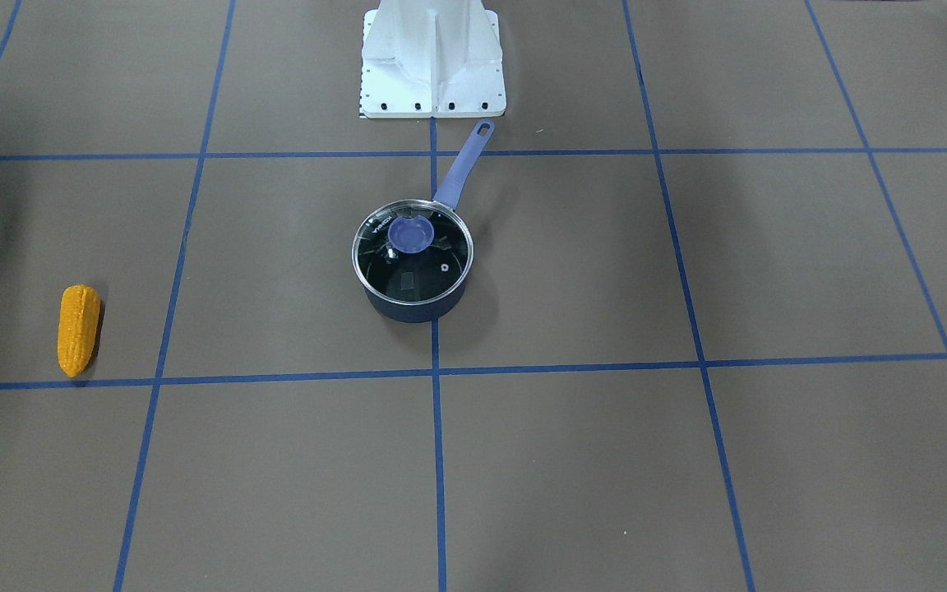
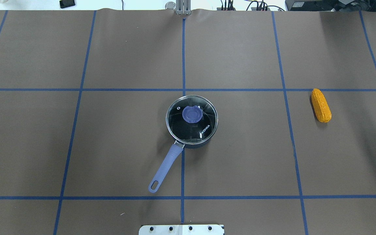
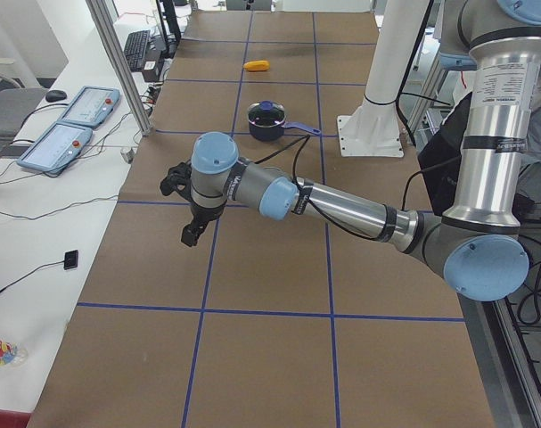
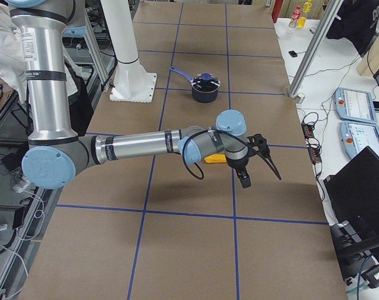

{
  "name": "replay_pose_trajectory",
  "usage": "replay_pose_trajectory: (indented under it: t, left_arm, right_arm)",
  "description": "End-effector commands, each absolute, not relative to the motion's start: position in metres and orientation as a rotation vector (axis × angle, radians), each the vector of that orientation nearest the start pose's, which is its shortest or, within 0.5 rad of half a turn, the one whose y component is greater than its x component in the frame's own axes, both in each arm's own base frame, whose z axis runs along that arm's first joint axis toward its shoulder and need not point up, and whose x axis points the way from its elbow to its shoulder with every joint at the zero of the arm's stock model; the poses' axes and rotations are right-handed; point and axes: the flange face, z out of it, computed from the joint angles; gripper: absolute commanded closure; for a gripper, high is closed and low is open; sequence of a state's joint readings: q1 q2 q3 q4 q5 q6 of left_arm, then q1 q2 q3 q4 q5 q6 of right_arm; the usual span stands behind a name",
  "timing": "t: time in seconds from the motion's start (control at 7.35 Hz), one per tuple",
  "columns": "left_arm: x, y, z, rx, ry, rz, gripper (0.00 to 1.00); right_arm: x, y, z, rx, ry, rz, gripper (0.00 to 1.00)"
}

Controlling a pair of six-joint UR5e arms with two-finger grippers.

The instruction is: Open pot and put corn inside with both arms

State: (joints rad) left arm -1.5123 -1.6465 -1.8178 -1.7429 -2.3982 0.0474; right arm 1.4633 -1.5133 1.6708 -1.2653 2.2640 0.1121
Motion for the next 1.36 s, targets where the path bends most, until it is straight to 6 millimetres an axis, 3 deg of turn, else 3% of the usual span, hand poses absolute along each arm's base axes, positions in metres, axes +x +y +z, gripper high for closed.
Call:
replay_pose_trajectory:
  t: [0.0, 0.14, 0.27, 0.41, 0.54, 0.68, 0.95, 1.22]
  left_arm:
    - [0.046, -0.526, 0.415, 0.397, 0.896, 0.198, 0.02]
    - [0.091, -0.529, 0.385, 0.368, 0.892, 0.131, 0.02]
    - [0.17, -0.524, 0.357, 0.293, 0.915, 0.081, 0.02]
    - [0.251, -0.518, 0.313, 0.227, 0.906, 0.037, 0.02]
    - [0.311, -0.51, 0.256, 0.173, 0.866, 0.043, 0.02]
    - [0.356, -0.495, 0.207, 0.137, 0.82, 0.023, 0.01]
    - [0.409, -0.475, 0.161, 0.101, 0.84, -0.01, 0.01]
    - [0.499, -0.47, 0.11, 0.094, 0.813, -0.034, 0.01]
  right_arm:
    - [-0.012, -0.545, 0.541, 0.337, -0.748, -0.12, 0.0]
    - [-0.014, -0.544, 0.541, 0.335, -0.749, -0.122, 0.0]
    - [-0.014, -0.544, 0.541, 0.335, -0.749, -0.123, 0.0]
    - [-0.015, -0.544, 0.541, 0.332, -0.75, -0.124, 0.0]
    - [-0.018, -0.544, 0.543, 0.328, -0.749, -0.127, 0.0]
    - [-0.018, -0.544, 0.543, 0.328, -0.751, -0.128, 0.0]
    - [-0.018, -0.544, 0.543, 0.328, -0.751, -0.128, 0.0]
    - [-0.019, -0.544, 0.543, 0.324, -0.751, -0.126, 0.0]
